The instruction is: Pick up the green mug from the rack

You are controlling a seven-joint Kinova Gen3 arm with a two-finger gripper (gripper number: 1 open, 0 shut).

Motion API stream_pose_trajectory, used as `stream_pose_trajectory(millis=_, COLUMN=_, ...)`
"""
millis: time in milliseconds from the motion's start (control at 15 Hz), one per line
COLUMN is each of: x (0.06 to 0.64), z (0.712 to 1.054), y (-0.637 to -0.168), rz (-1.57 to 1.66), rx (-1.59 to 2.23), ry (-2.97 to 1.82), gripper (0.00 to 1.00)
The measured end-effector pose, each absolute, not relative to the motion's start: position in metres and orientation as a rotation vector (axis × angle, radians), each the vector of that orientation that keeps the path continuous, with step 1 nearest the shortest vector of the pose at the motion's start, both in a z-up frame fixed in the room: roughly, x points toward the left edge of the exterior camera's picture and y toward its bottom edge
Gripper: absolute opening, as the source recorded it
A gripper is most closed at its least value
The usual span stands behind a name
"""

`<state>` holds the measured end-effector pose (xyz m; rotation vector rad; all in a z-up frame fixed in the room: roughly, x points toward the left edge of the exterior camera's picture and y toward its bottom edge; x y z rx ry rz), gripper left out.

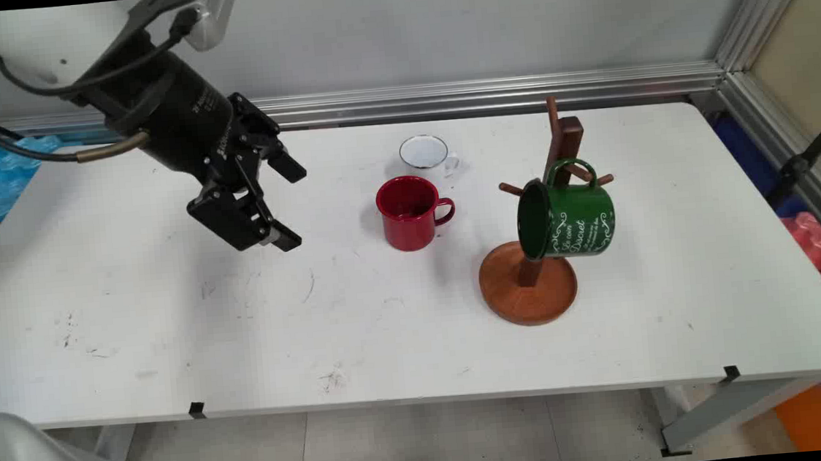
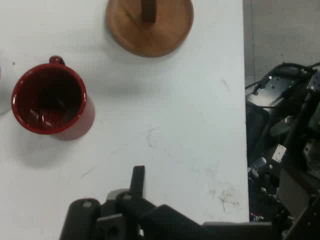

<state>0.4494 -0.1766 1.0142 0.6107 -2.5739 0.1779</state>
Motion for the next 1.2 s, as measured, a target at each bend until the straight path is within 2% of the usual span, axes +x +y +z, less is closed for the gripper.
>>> stream_pose_trajectory(millis=533, x=0.427, z=1.007, y=-0.188, rz=0.168, rx=0.622, ry=-2.479, gripper=1.0)
stream_pose_trajectory(millis=1200, x=0.404, z=0.975, y=-0.207, rz=0.14, rx=0.574, ry=-2.358, gripper=1.0)
